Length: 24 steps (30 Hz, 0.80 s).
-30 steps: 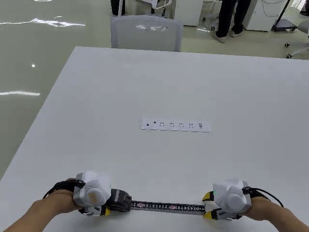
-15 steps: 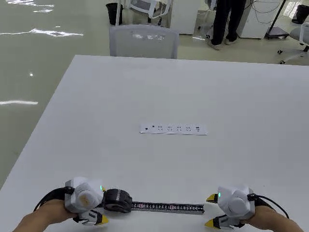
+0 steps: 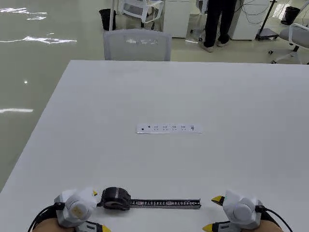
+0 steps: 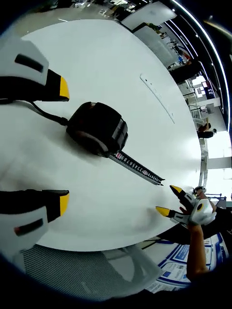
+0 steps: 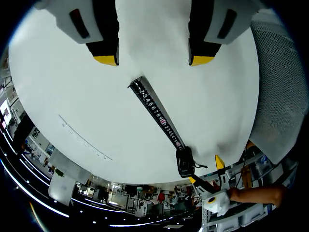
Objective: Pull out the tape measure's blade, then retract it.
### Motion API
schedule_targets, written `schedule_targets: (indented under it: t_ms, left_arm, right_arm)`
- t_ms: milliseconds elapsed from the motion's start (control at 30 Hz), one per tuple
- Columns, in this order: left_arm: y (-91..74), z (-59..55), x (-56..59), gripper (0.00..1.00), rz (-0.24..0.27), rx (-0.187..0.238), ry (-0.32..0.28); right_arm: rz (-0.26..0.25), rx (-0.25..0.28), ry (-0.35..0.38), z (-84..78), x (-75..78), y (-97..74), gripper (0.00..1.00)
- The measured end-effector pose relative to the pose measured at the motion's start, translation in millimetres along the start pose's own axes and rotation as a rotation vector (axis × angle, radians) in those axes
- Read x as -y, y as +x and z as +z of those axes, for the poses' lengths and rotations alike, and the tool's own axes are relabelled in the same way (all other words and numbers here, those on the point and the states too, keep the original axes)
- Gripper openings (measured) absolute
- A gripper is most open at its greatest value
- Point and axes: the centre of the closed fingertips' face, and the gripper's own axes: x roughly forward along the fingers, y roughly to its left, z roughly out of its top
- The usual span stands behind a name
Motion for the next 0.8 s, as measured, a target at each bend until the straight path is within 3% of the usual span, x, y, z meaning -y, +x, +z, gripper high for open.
schedule_targets:
  t_ms: [200, 300, 400, 533, 800]
  left_arm:
    - [-9.3, 1.8, 13.8, 0.76, 0.049, 0.047, -0.057]
    - [-14.8, 6.7, 19.2, 0.81, 0.096, 0.102, -0.139]
    - [-20.7, 5.2, 26.7, 0.83, 0.12, 0.101, -0.138]
    - [-28.4, 6.4, 29.7, 0.86, 0.161, 0.12, -0.199]
    - [-41.2, 10.8, 42.2, 0.88, 0.192, 0.15, -0.258]
  right_arm:
    - [-0.051, 0.025, 0.064, -2.1, -13.2, -8.9, 0.67]
    - [-0.073, 0.042, 0.078, -0.8, -20.9, -13.1, 0.71]
    - [-0.093, 0.061, 0.109, -0.8, -25.9, -15.5, 0.75]
    - [-0.125, 0.086, 0.132, 3.7, -33.1, -20.2, 0.78]
    - [-0.178, 0.125, 0.184, 11.2, -45.6, -26.5, 0.83]
